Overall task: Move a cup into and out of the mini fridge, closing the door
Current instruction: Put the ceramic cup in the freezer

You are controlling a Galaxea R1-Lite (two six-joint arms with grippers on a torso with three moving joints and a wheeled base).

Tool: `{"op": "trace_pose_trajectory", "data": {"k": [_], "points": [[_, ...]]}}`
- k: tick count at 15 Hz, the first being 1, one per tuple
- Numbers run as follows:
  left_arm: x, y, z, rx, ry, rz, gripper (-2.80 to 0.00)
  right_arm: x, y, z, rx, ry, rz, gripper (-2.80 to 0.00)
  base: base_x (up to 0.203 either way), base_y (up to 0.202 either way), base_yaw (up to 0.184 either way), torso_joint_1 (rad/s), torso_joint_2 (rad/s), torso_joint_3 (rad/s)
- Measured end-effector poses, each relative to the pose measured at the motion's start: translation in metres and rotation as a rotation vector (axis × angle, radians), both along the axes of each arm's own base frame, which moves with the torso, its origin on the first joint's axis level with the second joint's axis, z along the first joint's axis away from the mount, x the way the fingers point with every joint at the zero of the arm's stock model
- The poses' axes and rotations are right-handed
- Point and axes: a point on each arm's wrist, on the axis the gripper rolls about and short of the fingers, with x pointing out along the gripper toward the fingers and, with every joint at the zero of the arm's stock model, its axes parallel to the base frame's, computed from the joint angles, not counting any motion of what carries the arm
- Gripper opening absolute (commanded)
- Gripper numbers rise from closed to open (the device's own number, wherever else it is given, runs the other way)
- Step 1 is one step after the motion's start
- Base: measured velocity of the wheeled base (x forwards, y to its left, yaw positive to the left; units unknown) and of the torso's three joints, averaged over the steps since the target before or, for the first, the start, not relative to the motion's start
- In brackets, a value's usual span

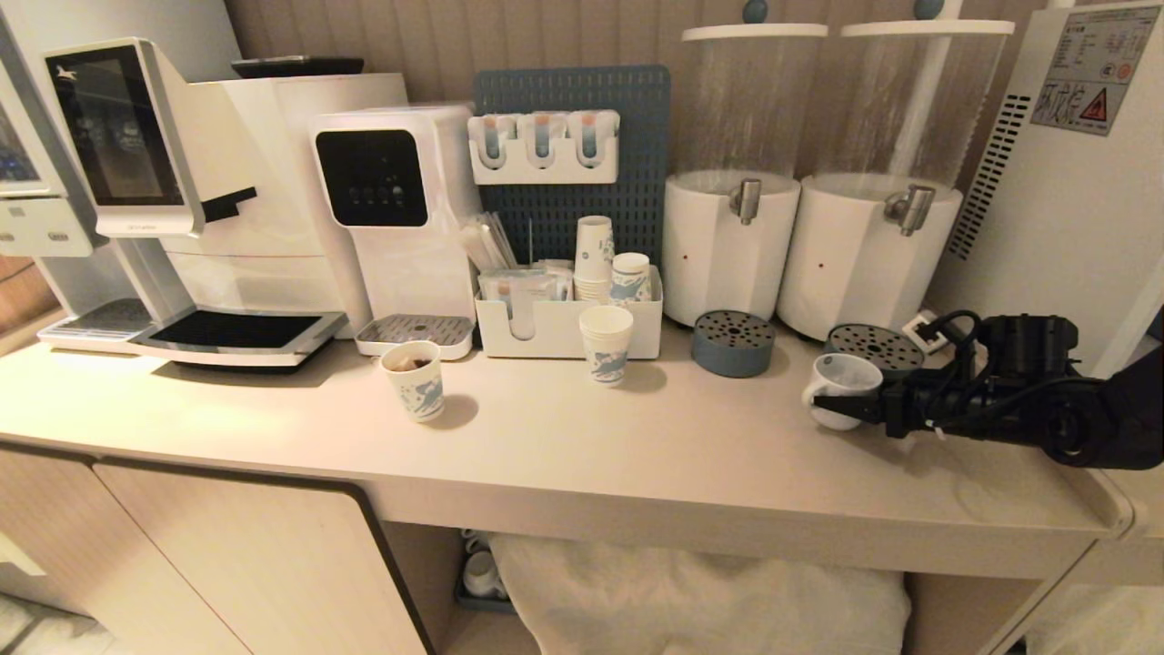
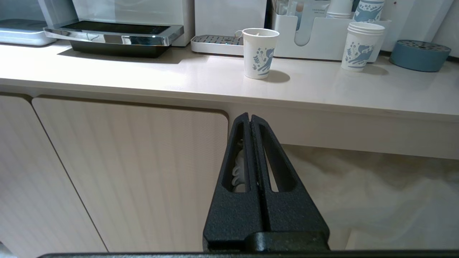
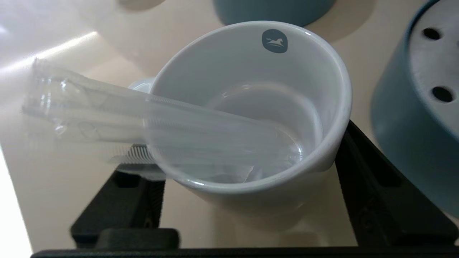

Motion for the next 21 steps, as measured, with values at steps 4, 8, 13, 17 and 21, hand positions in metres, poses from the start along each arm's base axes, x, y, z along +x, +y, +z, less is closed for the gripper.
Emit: {"op": "trace_pose_trajectory", "data": {"k": [4,8,13,17,21], "points": [[0.000,0.000,0.001,0.000,-0.012,0.000,-2.80,-0.001,0.000,-0.001,0.003,0.008,0.001,-2.80,0.000,0.000,0.000,0.000,0.00,0.000],[0.000,0.000,0.001,0.000,-0.012,0.000,-2.80,-0.007,0.001,0.000,0.011,0.023,-0.001,-2.80,0.000,0.000,0.000,0.000,0.00,0.000],[0.000,0.000,0.001,-0.001,-0.013,-0.001,-2.80,-0.029,-0.003,0.026,0.038,0.008,-0.022,-2.80,0.000,0.000,0.000,0.000,0.00,0.000],[0.000,0.000,0.002,-0.011,-0.015,0.002,-2.80,-0.066,-0.007,0.059,0.041,-0.016,-0.055,-2.80,0.000,0.000,0.000,0.000,0.00,0.000],[0.000,0.000,0.002,-0.033,-0.017,0.004,-2.80,-0.119,-0.003,0.093,0.062,-0.032,-0.048,-2.80,0.000,0.000,0.000,0.000,0.00,0.000]]}}
